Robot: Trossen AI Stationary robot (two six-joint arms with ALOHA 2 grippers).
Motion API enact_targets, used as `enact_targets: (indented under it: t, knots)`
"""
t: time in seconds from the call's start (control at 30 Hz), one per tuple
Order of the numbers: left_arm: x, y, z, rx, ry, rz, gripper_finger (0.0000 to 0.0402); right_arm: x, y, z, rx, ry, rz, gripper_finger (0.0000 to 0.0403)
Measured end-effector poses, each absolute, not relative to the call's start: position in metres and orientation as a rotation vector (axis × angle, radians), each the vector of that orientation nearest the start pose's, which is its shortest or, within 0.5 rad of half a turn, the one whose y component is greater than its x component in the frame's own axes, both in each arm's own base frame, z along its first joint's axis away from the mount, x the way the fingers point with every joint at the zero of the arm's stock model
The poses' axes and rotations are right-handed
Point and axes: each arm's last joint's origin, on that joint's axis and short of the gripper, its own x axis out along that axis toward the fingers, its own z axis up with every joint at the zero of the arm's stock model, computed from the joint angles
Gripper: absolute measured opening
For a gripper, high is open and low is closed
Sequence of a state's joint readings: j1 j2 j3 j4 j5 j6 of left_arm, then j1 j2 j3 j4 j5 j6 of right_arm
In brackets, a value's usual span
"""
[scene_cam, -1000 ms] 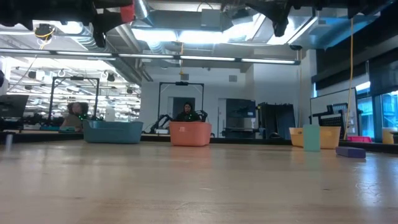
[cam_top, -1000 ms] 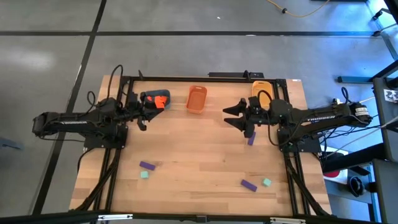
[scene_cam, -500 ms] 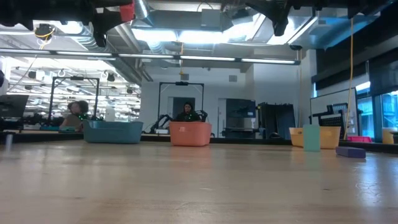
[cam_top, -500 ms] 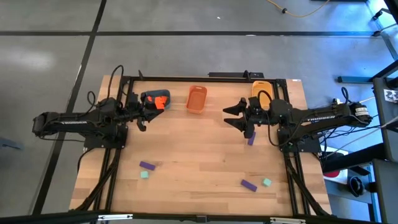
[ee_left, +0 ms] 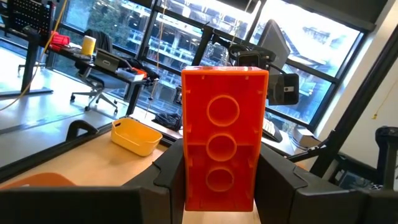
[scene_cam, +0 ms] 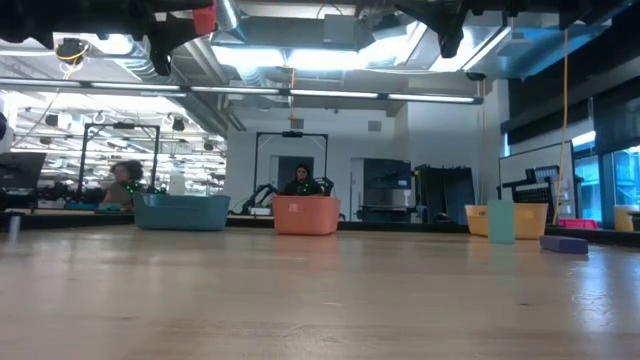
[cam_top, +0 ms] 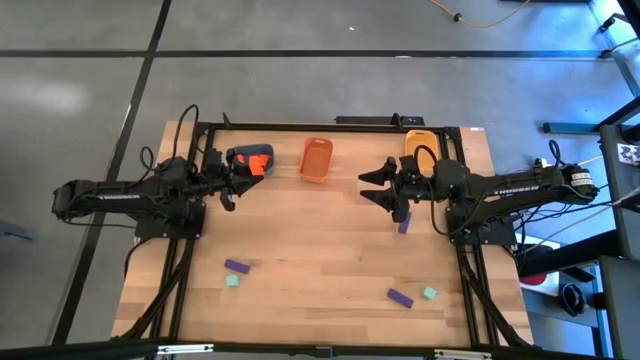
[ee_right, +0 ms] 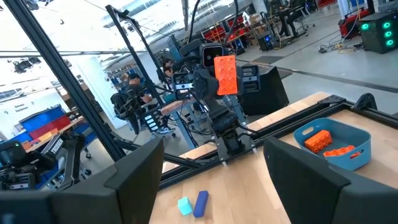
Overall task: Sort & place blocks by color
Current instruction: Put the orange gamepiece into the blue bin
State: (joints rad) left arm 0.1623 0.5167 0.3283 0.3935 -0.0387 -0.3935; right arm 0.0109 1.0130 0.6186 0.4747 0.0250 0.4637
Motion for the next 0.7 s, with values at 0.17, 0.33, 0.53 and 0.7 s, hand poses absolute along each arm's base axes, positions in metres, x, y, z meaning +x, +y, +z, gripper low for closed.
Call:
enact_targets:
  t: [0.17,0.33,0.53,0.7]
  knots:
    - [0.135,0.023,0.267,-0.379,-0.241,0.158,0.0126,0.226,0.002,0.296,0.464,-0.082,0.005,0.028]
    - [0.135,0.025,0.266,-0.426,-0.247,0.196,0.0126,0.226,0.002,0.297,0.468,-0.082,0.005,0.028]
    - [0.143,0.042,0.278,-0.456,-0.013,0.421,0.0126,0.226,0.002,0.296,0.469,-0.082,0.005,0.028]
    - [0.152,0.077,0.29,-0.458,0.276,0.626,0.0126,0.226,0.002,0.296,0.47,-0.082,0.004,0.028]
